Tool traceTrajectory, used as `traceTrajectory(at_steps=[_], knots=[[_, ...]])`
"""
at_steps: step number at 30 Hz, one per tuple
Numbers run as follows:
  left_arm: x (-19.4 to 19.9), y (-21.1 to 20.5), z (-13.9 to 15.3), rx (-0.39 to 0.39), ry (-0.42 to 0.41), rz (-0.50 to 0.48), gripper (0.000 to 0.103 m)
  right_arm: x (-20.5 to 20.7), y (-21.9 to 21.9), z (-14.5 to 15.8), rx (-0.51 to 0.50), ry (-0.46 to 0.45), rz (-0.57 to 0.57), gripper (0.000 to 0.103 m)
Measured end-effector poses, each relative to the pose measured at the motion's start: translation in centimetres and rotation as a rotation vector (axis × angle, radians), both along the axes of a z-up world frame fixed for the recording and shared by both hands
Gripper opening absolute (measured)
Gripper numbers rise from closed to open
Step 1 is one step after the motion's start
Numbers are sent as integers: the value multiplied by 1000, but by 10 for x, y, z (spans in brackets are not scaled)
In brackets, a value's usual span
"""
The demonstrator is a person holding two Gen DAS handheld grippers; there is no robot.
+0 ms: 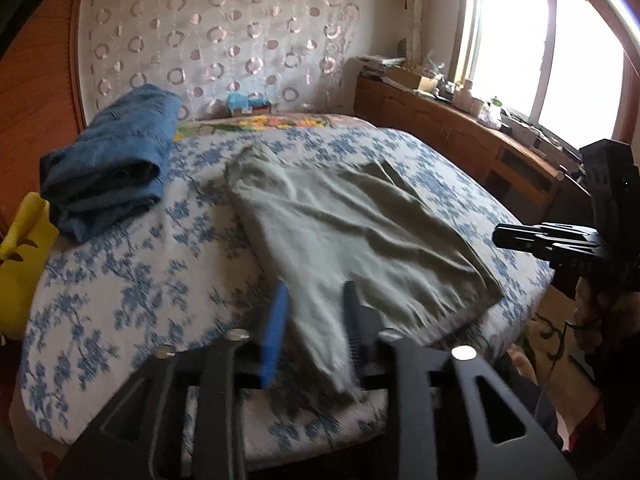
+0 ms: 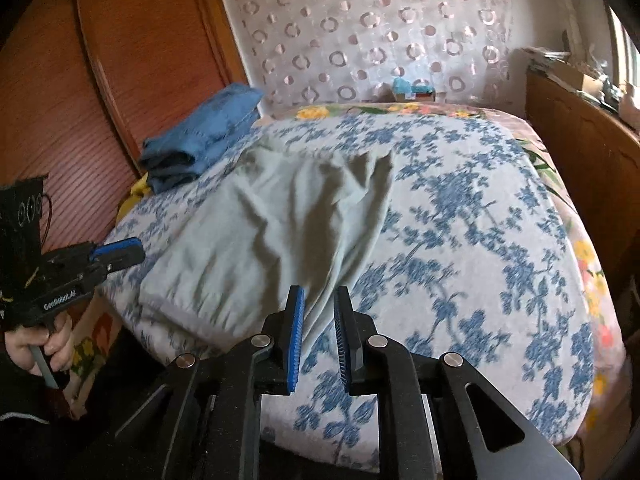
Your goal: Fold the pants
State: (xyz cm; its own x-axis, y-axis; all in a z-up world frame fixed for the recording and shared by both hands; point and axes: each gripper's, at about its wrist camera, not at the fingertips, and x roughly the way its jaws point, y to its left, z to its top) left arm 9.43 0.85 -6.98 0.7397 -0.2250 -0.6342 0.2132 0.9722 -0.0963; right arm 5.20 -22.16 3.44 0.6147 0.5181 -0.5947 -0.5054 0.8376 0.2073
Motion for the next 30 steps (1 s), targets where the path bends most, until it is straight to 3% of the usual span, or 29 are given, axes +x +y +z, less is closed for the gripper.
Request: traceTrajectory(at_steps=[3, 5, 13, 30], knots=[[8, 7, 2, 5, -18, 24, 64, 10, 0, 5, -13, -30, -23, 32], [18, 10, 0, 12, -5, 30, 71, 21, 2, 8, -10, -38, -27, 33], [53, 17, -12, 9, 10, 58, 72, 67, 21, 12, -14, -37, -3, 34], [71, 41, -5, -18, -135, 121, 72, 168, 70, -9, -113, 73, -26, 33]])
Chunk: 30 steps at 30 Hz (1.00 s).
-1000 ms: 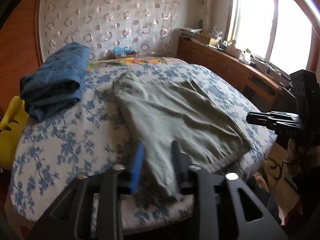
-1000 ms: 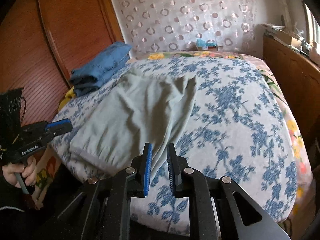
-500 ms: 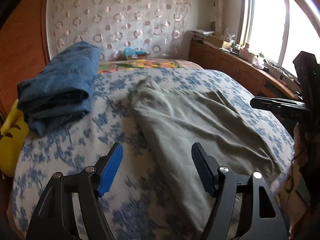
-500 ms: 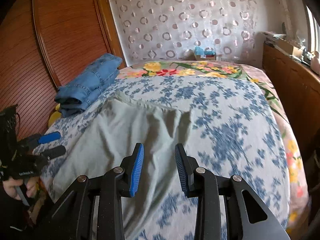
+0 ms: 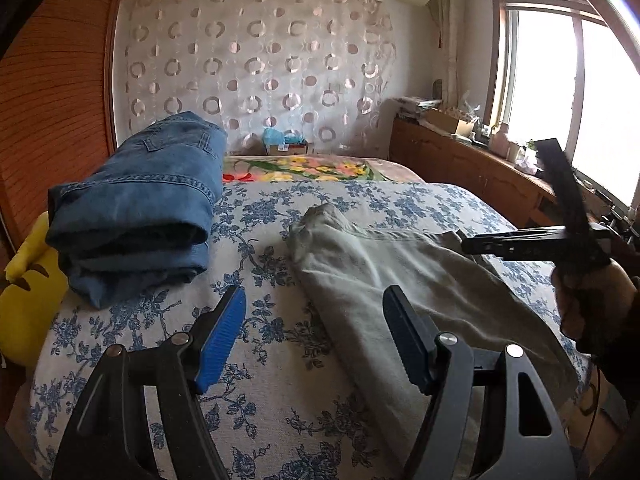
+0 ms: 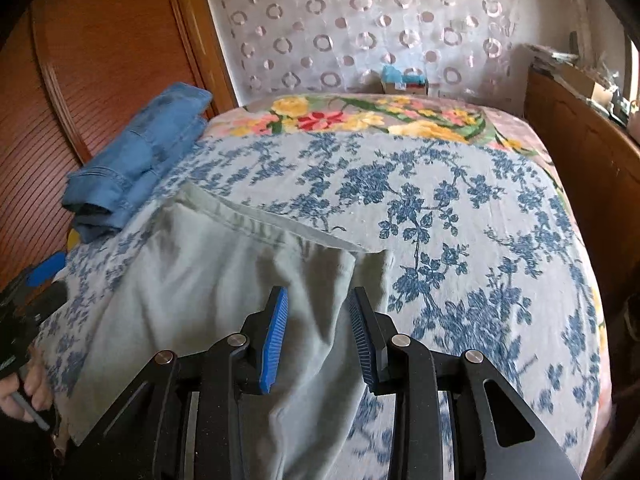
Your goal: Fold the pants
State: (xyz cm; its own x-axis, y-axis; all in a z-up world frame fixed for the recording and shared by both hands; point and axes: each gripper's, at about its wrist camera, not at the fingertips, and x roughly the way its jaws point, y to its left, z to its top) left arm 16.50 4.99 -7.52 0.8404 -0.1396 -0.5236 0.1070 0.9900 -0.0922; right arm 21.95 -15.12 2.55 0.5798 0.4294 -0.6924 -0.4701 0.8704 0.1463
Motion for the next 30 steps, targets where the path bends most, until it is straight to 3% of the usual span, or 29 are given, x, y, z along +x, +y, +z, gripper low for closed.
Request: traceTrajectory(at_steps=[9, 13, 19, 30], knots=[[3, -3, -7, 12, -4, -5, 72, 33, 14, -12, -23, 45, 4, 20], [3, -1, -8, 3, -1, 1, 72, 32, 16, -11, -48, 19, 33, 5], [5, 1, -9, -6, 8, 10, 72, 21, 1, 4, -38, -78, -19, 3], [9, -5, -13, 23, 33, -18, 72, 33, 7, -11, -145, -36, -78, 4]])
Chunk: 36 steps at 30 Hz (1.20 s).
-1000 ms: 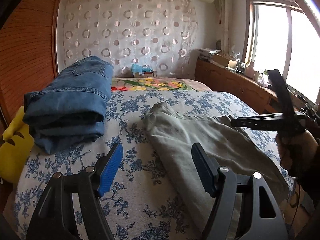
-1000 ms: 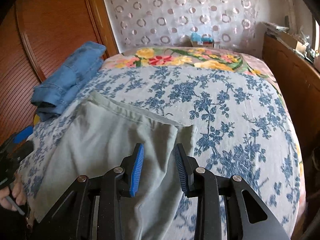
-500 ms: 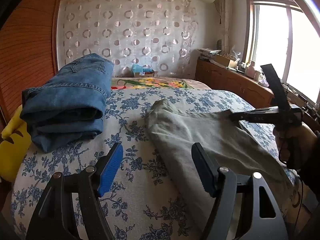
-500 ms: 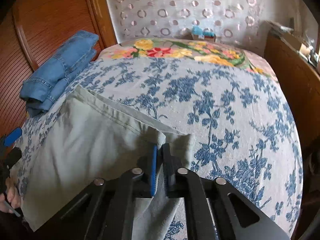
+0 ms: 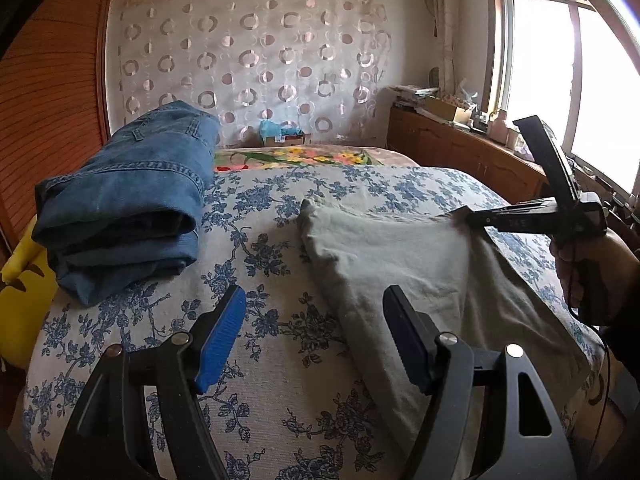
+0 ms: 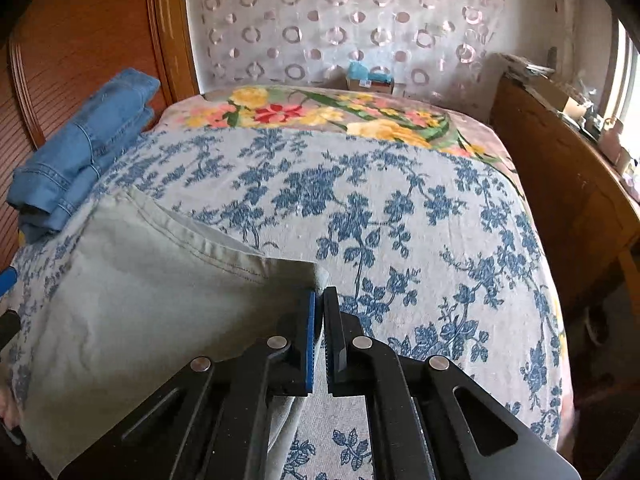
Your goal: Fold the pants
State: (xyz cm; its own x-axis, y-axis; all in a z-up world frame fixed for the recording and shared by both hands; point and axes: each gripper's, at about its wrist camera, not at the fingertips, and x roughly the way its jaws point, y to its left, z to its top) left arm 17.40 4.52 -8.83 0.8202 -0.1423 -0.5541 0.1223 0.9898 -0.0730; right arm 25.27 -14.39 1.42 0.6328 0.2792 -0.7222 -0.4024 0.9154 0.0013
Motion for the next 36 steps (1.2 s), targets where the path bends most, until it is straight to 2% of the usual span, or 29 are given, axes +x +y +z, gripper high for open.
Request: traceTrajectory(at_steps=[2, 4, 7, 9, 16, 21, 23, 31, 36], knots=[[0, 0, 0, -1, 2, 2, 72, -4, 1, 2, 1, 3, 9, 9], [-1, 0, 0, 0, 3, 4, 72, -10, -1, 5, 3, -3, 16, 19], [0, 0, 0, 0, 2, 5, 72, -29, -3, 8, 37, 2, 107, 24], [0, -1, 0, 0, 0, 7, 72, -46, -5, 8, 1, -26, 121, 27], [1, -1, -1, 3, 0, 10, 72, -98, -22, 3, 13, -36, 160, 27], [1, 0, -1, 2, 0, 10, 72, -111, -26, -4, -13, -19, 131, 27], [1, 0, -1, 2, 1, 9, 72, -111, -28, -8, -45, -17, 80, 27], [-2, 1, 0, 22, -16, 24, 72, -119, -39, -10, 42, -10, 40, 27], [-15, 1, 1, 8, 18, 1, 72, -139, -51, -5, 95, -22, 53, 27]])
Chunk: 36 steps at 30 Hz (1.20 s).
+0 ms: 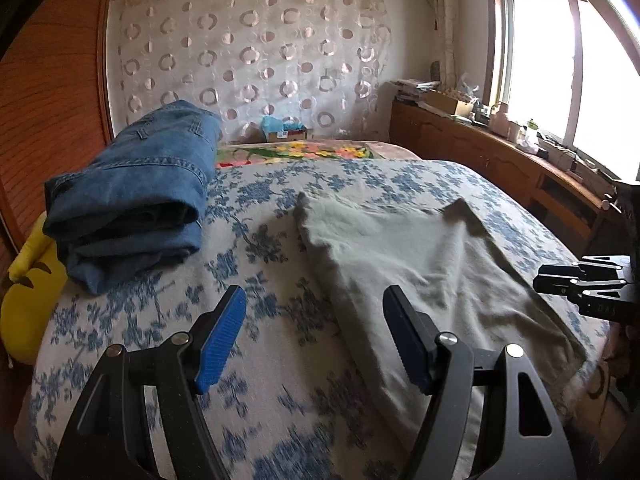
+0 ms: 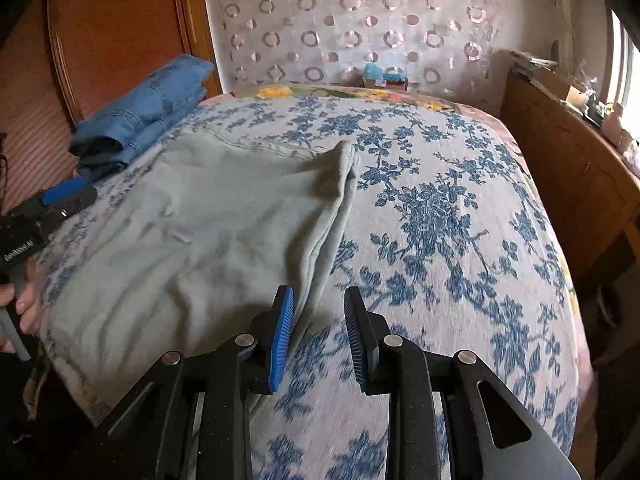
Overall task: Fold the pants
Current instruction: 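Grasp the pants hem with the left gripper while the right gripper grasps beside it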
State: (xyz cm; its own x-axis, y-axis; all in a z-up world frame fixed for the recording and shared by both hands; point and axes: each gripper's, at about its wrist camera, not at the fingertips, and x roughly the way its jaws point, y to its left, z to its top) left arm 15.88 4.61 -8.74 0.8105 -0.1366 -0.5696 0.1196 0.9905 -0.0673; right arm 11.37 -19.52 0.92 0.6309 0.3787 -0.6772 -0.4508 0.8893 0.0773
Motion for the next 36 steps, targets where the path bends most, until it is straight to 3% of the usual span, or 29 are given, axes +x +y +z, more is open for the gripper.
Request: traceTrajectory(at_steps=[9, 13, 24, 36], knots=[[-37, -9, -1, -33, 58, -46, 72, -50, -8, 7, 21, -32, 18, 28], [-49, -18, -3, -37, 72, -61, 72, -64, -5, 5, 43, -26, 24, 40], [-70, -35, -15, -38, 117, -121, 42, -80, -4, -15, 36, -5, 13, 41], [-76, -50, -29, -49, 159, -156, 42, -96, -4, -14, 57, -9, 21, 41]])
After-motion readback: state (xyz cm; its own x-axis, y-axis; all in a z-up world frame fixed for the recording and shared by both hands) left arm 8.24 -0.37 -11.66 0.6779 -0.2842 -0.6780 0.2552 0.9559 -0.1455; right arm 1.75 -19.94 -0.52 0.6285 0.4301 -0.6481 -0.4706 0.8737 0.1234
